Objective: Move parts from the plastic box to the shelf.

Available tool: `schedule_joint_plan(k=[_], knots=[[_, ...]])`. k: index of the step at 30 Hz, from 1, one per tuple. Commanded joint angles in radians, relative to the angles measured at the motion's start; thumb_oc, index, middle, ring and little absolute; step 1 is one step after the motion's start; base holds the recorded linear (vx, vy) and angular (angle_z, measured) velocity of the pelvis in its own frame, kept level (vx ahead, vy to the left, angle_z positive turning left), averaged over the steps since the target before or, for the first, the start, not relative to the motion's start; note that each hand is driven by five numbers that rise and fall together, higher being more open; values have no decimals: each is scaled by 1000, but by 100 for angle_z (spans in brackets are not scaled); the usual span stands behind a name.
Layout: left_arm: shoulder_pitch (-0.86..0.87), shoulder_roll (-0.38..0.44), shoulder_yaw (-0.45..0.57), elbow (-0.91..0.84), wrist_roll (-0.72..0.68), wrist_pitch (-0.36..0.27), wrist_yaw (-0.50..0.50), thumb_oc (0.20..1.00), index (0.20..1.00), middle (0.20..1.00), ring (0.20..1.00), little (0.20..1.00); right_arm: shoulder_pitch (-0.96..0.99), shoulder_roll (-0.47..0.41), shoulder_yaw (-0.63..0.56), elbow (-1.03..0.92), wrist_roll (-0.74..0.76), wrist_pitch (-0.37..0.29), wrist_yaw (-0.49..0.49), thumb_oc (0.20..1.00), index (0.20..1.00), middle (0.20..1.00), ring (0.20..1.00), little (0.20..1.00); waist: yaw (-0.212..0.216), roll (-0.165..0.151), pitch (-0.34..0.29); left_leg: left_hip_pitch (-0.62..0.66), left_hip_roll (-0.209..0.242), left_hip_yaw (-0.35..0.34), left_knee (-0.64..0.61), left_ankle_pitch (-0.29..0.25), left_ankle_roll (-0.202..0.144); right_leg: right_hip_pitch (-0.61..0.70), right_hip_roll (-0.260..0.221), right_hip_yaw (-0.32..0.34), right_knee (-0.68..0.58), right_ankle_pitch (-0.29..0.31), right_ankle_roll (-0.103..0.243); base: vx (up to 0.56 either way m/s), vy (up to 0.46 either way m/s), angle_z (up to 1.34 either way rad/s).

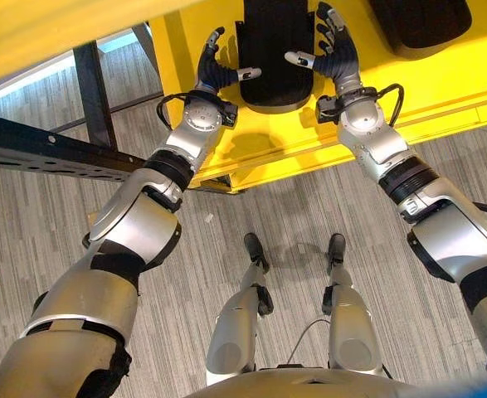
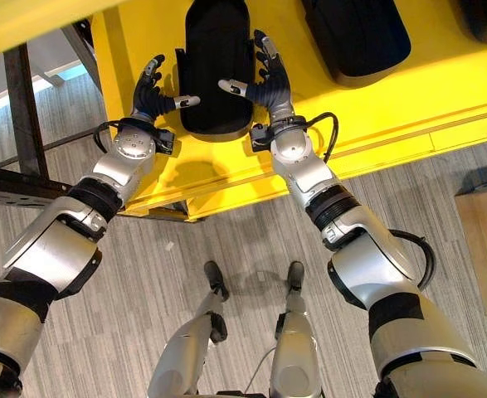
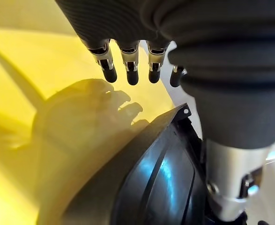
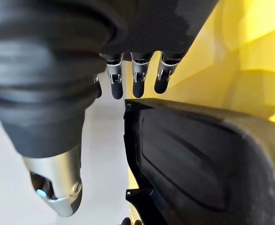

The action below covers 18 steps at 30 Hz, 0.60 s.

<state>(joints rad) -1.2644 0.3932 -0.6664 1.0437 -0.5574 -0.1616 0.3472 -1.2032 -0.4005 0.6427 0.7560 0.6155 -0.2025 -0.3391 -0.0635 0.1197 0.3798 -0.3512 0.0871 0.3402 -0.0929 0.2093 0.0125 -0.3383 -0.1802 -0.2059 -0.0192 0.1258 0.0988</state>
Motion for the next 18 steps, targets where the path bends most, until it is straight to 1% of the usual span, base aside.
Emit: schedule_joint_plan(k=[1,9,12,15,18], knots=[[-78,-18,45,83,-35,-41,-5,1000,1000,1000,1000,1000,-127,36,2,88,14,-34,-10,1000,1000,1000,1000,1000,4,-34,-1,87,37,8,6,-17,-116,49,-47,30,128,-69,58,0,0,0],[-57,-63,37,30,-70,-60,-8,1000,1000,1000,1000,1000,-146,45,-9,138,61,-34,-4,1000,1000,1000,1000,1000,15,-41,10,80,33,-6,9,-19,-111,51,-49,22,134,-70,57,-1,-6,3],[-52,-65,18,2,-53,-63,-6,1000,1000,1000,1000,1000,-148,40,-21,153,113,-39,4,1000,1000,1000,1000,1000,22,-45,12,71,35,-14,10,-17,-112,51,-48,11,136,-73,56,3,-13,12],[-62,-63,-7,-5,-15,-57,-6,1000,1000,1000,1000,1000,-154,32,-14,156,117,-36,15,1000,1000,1000,1000,1000,28,-47,13,70,33,-18,9,-18,-110,53,-46,8,135,-74,54,6,1,4],[-68,-68,-16,-4,-12,-55,-10,1000,1000,1000,1000,1000,-159,33,-1,163,118,-31,21,1000,1000,1000,1000,1000,32,-48,13,71,33,-17,9,-19,-110,54,-46,8,134,-75,54,0,0,0]])
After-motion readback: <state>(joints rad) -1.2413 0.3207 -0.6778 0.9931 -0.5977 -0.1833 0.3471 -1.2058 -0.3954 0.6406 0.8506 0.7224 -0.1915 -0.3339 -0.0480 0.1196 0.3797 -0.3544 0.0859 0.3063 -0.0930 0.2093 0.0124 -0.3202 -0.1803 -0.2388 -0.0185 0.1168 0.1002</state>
